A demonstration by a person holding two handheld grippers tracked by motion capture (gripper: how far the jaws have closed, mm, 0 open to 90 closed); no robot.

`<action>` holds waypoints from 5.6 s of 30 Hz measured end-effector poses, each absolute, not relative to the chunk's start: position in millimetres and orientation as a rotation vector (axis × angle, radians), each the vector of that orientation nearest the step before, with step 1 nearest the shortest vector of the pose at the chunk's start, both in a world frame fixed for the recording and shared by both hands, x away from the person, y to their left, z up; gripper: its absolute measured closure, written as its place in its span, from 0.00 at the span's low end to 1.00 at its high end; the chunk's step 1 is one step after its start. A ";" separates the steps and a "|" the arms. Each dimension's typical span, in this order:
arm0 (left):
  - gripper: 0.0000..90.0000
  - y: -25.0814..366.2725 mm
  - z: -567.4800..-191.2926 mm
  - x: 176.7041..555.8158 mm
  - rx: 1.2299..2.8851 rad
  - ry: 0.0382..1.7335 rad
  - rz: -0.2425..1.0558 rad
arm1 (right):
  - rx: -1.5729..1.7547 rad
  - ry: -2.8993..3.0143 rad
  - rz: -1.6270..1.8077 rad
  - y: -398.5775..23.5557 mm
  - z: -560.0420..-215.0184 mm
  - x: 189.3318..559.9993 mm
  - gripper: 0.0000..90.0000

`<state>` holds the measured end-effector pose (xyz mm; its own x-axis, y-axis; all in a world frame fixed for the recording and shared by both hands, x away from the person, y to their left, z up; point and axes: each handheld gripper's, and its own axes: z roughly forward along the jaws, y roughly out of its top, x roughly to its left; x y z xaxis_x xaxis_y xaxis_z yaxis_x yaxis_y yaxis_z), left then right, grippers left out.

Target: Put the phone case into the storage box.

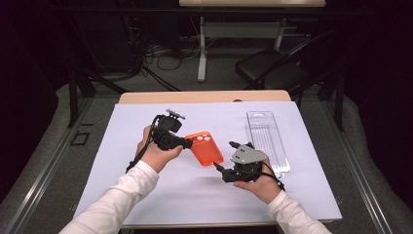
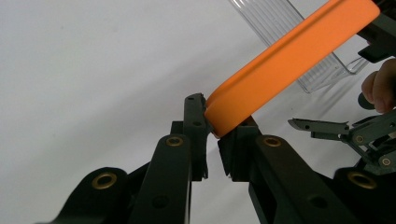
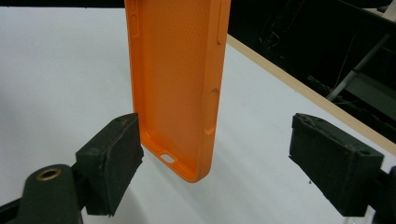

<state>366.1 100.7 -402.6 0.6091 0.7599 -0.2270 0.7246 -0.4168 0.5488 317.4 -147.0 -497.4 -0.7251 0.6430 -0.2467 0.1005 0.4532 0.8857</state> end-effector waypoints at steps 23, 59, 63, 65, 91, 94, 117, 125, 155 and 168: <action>0.90 93.0 -405.3 373.8 2.269 1.195 0.117 | 0.559 2.152 1.205 -143.1 -478.0 322.0 0.35; 0.90 85.2 -399.0 378.2 2.341 1.221 0.177 | 0.538 2.160 1.235 -131.9 -448.6 330.4 0.51; 0.90 84.2 -398.1 378.5 2.350 1.226 0.185 | 0.555 2.161 1.223 -131.5 -447.0 330.7 0.51; 0.91 83.7 -397.4 378.5 2.350 1.228 0.188 | 0.561 2.156 1.217 -131.2 -445.9 330.9 0.52; 0.90 74.8 -397.2 378.6 2.391 1.227 0.199 | 0.569 2.144 1.158 -120.6 -435.0 334.3 0.72; 0.90 73.6 -396.9 377.3 2.387 1.223 0.204 | 0.580 2.147 1.154 -119.4 -434.7 335.3 0.74; 0.90 64.1 -397.4 371.3 2.415 1.191 0.267 | 0.610 2.164 1.143 -112.3 -433.8 338.1 0.84; 0.90 60.5 -397.9 369.1 2.438 1.178 0.306 | 0.622 2.165 1.136 -112.1 -432.6 337.8 0.86; 0.90 57.8 -398.5 367.7 2.447 1.167 0.296 | 0.625 2.183 1.059 -108.8 -430.2 337.6 0.90; 0.88 58.7 -399.4 368.0 2.422 1.143 0.251 | 0.641 2.158 1.074 -112.7 -430.9 338.5 0.91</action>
<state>368.0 58.7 -399.4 0.6403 0.7677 -0.0261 0.6864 -0.5566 0.4680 338.5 -112.7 -430.9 -0.6790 0.6593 -0.3229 0.1402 0.5482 0.8245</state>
